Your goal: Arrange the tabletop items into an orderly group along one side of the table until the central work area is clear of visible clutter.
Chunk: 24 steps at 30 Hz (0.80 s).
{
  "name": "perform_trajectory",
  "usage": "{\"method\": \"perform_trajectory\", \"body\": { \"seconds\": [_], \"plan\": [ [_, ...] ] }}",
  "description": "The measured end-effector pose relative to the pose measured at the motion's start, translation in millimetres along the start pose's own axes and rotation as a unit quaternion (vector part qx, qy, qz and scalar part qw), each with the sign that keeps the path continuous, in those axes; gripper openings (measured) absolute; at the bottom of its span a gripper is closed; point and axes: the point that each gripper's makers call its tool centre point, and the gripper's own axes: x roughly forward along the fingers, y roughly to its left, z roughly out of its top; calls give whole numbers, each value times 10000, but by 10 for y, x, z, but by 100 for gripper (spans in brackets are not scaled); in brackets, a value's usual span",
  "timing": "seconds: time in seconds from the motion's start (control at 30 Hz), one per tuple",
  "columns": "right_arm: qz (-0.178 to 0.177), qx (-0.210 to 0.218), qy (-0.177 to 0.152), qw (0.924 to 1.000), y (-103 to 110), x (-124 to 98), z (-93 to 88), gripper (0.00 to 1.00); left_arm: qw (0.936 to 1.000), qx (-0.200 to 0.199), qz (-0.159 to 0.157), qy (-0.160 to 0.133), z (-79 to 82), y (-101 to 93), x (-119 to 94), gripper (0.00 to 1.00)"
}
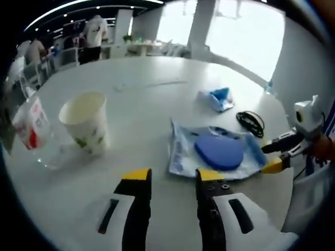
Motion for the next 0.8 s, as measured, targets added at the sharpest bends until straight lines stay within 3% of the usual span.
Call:
{"method": "perform_trajectory", "body": {
  "seconds": [0.03,0.2,0.47,0.6,0.8],
  "plan": [
    [-6,-24,8,10000,1,2,-2,45,10000,-26,-6,37,-9,-3,14,23],
    [34,25,-9,10000,18,9,-1,42,9999,-82,65,89,-18,32,105,30],
    [91,-70,22,9999,84,36,5,32,9994,-22,-28,336,-94,35,218,20],
    [57,-153,-51,9999,90,45,38,26,9989,-203,-103,399,-121,-2,235,14],
    [55,-217,-57,9997,86,63,38,24,9992,-95,8,399,-134,-8,239,13]
  ]
}}
